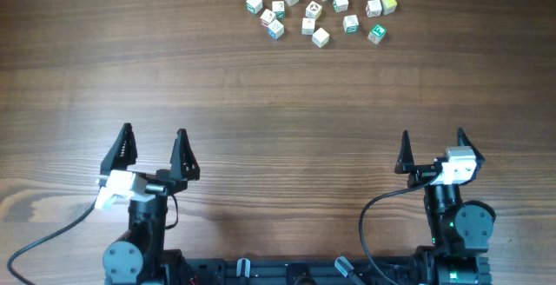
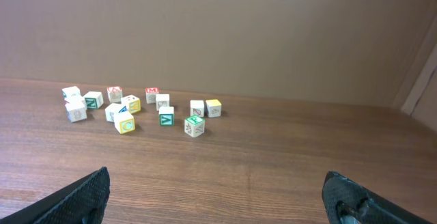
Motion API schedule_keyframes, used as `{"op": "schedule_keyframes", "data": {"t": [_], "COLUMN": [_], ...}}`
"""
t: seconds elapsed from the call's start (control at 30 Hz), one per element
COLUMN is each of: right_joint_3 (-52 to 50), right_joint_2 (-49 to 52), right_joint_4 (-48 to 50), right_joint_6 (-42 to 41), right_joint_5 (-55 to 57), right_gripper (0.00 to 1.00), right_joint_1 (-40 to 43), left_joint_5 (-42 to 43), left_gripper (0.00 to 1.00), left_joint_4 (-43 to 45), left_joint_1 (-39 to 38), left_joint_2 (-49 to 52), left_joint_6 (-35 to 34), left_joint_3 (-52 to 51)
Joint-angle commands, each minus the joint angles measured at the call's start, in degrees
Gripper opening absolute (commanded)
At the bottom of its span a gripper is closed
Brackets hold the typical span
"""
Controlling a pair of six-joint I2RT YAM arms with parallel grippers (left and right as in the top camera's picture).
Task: Form a horizontal line
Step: 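Raise the left arm and reach toward the left side of the block cluster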
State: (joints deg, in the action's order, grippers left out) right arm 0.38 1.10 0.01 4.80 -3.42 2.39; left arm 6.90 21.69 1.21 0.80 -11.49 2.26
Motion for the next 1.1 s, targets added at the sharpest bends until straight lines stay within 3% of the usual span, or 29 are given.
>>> {"op": "schedule_keyframes", "data": {"t": [0.0, 0.27, 0.6, 0.8, 1.07], "right_joint_3": [-0.1, -0.1, -0.1, -0.1, -0.1], "right_joint_2": [-0.6, -0.6, -0.6, -0.6, -0.6], "right_joint_4": [0.1, 0.1, 0.1, 0.1, 0.1], "right_joint_6": [-0.3, -0.3, -0.3, -0.3, -0.3], "right_joint_5": [-0.5, -0.5, -0.5, -0.5, -0.5], "right_gripper": [1.0, 1.0, 1.0, 1.0, 1.0], "right_joint_1": [-0.3, -0.3, -0.3, -0.3, -0.3], "left_joint_5": [1.2, 1.2, 1.2, 1.4, 8.2], "left_gripper": [1.0, 1.0, 1.0, 1.0, 1.0], "left_joint_4": [0.4, 1.1, 15.5, 15.9, 15.2], "left_joint_1": [-0.2, -0.2, -0.2, -0.2, -0.3], "left_joint_2": [0.0, 9.3, 37.0, 51.2, 66.4], "left_joint_6": [-1.4, -0.9, -1.0, -1.0, -1.5], "left_joint_3": [4.8, 12.2, 26.5, 36.5, 47.5]}}
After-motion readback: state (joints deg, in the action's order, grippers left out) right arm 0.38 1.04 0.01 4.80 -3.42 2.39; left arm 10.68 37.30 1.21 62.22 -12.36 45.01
